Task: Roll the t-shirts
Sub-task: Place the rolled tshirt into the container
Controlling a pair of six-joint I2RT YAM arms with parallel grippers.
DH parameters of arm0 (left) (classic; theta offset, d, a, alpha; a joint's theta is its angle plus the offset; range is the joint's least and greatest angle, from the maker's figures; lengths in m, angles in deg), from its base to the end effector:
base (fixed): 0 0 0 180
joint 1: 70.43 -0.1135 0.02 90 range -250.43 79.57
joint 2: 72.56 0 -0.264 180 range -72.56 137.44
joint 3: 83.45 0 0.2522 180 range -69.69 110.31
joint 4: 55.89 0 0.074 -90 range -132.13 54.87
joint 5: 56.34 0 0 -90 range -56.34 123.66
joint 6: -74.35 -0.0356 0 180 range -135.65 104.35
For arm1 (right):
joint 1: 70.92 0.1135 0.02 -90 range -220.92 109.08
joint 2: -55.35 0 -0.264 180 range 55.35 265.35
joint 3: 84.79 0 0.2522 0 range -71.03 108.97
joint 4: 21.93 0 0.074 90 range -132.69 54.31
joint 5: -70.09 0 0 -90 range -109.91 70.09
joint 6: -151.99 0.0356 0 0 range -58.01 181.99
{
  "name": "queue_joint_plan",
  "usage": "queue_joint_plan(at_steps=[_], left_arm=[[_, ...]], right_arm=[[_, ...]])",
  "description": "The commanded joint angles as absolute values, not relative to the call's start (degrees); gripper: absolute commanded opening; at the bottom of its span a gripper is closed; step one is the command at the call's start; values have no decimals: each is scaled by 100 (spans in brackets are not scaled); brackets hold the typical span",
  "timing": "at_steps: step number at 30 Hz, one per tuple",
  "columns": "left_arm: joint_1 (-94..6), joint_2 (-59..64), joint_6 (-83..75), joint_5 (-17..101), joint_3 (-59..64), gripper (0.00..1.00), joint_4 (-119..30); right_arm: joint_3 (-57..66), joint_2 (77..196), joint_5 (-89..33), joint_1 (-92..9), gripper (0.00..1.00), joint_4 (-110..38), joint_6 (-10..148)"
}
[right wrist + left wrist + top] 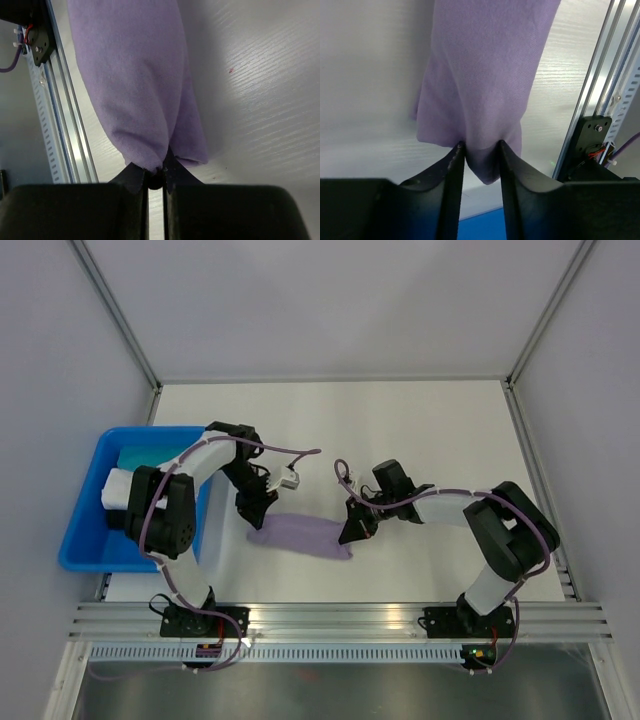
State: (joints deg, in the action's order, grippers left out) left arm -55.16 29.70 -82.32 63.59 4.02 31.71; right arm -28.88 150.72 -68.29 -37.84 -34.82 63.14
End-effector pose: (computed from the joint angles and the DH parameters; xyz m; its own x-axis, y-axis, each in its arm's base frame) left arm 0.2822 -0.0955 0.2047 -0.2584 0.8954 -0.3625 0.9147 0.1061 -0.3900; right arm 0.2361 0.1855 0.1387 -0.6782 -0.4259 -0.5988 -0.7317 0.3159 0.6040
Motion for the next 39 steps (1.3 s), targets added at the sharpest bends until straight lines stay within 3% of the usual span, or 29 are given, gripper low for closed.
queue_joint_plan(at_steps=[1, 8, 9, 10, 15, 19, 25, 39], left_arm=[[-5601, 3212, -8174, 6161, 563, 41, 3108], [-5848, 2712, -7981, 6231, 941, 72, 2101], [-5848, 2467, -7972, 6248, 915, 95, 1958], [-5848, 2352, -7989, 6266, 845, 100, 1774], [-5410, 1535, -7709, 6004, 354, 100, 466], [-4215, 893, -7603, 5450, -664, 100, -213], [-3151, 936, -6883, 5036, -1326, 100, -775], [-2833, 1630, -6284, 4869, -1818, 100, -1549]], right_arm=[[-2656, 15273, -6887, -3831, 6, -3797, 6691], [-2481, 15554, -6754, -4051, 11, -3963, 7209], [-2376, 15668, -6754, -4077, 11, -4138, 7201], [-2331, 15712, -6763, -4086, 11, -4192, 7183], [-2191, 15792, -6763, -4104, 13, -4289, 7376], [-2164, 15809, -6737, -4139, 14, -4342, 7438], [-2146, 15818, -6561, -4139, 16, -4316, 7499], [-2023, 15950, -6508, -4148, 18, -4263, 7464]])
